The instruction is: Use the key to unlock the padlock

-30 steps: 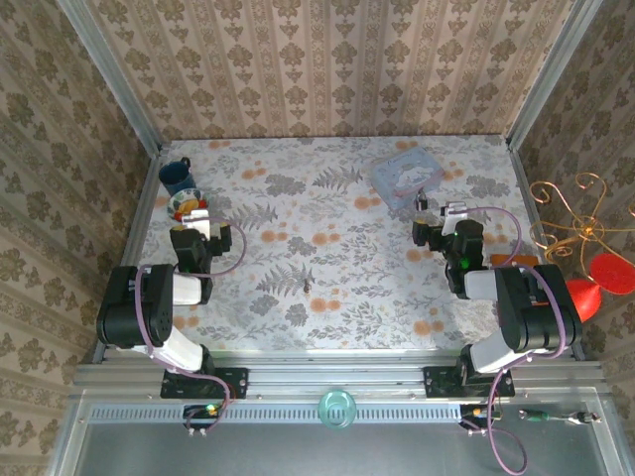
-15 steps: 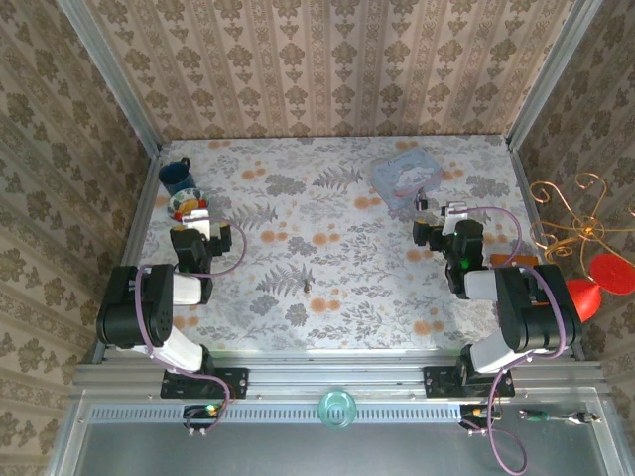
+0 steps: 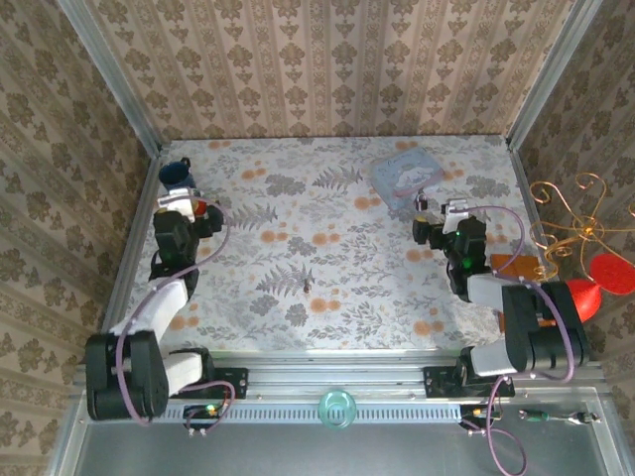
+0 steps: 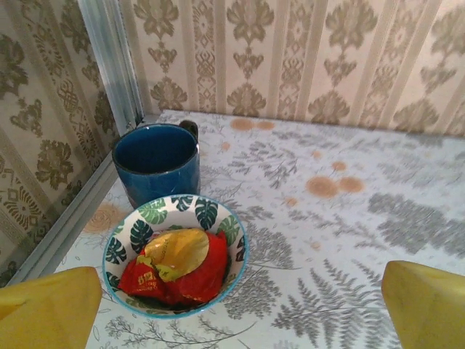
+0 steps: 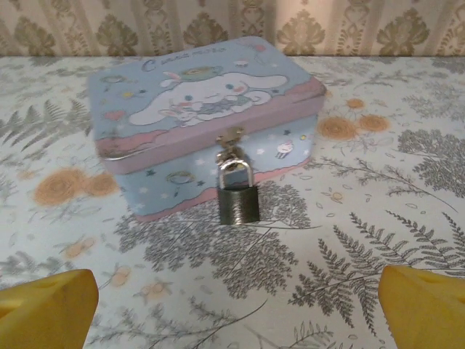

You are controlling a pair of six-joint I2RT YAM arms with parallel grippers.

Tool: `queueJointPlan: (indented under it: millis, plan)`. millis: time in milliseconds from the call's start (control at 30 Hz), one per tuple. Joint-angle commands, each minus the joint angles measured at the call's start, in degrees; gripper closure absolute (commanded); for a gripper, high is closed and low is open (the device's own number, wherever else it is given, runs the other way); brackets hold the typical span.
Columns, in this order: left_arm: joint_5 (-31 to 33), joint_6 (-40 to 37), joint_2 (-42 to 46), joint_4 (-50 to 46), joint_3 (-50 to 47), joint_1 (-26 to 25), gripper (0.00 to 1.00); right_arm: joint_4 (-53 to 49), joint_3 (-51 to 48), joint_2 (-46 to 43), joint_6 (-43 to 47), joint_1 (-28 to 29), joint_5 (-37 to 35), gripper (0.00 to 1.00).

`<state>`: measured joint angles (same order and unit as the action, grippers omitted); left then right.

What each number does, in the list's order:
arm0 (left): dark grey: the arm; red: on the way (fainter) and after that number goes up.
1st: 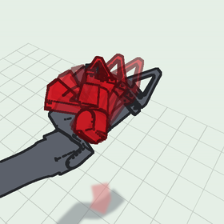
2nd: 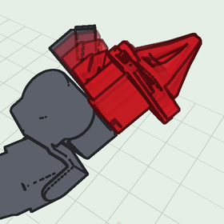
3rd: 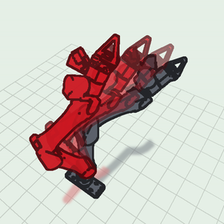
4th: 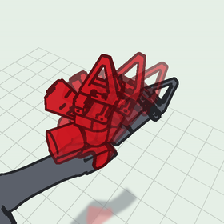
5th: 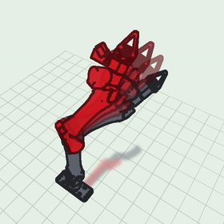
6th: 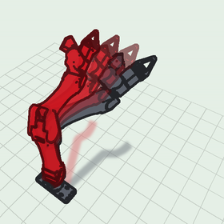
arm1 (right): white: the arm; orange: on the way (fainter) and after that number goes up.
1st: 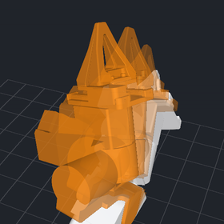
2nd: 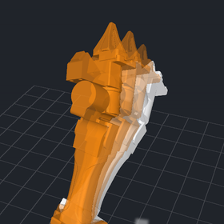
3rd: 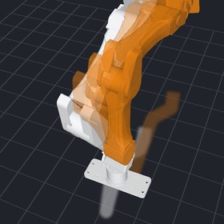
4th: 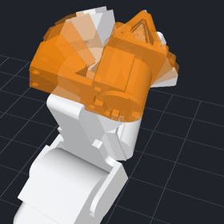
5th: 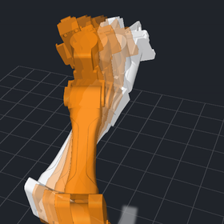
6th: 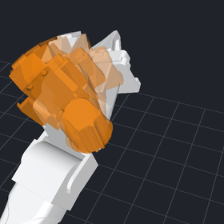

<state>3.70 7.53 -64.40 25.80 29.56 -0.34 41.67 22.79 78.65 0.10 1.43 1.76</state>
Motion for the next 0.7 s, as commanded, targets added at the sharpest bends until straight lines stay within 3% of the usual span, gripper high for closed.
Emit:
queueJointPlan:
  millis: [0, 200, 333, 400, 533, 600, 667]
  plan:
    - [1.0, 14.2, 5.1, -13.5, 1.8, 0.1, 0.00, -13.6, 4.4, -6.4, 4.1, 3.3, 2.0, 0.00]
    - [0.8, 23.8, 8.2, -38.0, 14.6, 0.8, 0.00, -33.5, 16.9, -14.7, -0.1, 12.7, 5.1, 0.00]
    - [0.3, 29.2, 10.5, -42.8, 16.4, 1.3, 0.00, -42.3, 25.7, -15.9, -8.9, 20.9, 4.9, 0.00]
    - [-4.3, 31.1, 12.4, -40.3, 14.6, 2.9, 0.00, -43.3, 28.2, -15.6, -13.9, 23.2, 7.8, 0.00]
    - [-20.5, 35.0, 15.1, -24.8, 5.8, 8.4, 0.00, -41.4, 27.4, -15.9, -31.2, 22.8, 13.8, 0.00]
    - [-24.3, 40.1, 16.1, -21.1, 1.5, 11.3, 0.00, -33.7, 24.1, -15.2, -34.9, 22.7, 20.0, 0.00]
    - [-32.0, 40.1, 15.6, -13.5, -2.1, 14.5, 0.00, -33.5, 23.9, -13.5, -35.5, 24.2, 21.5, 0.00]
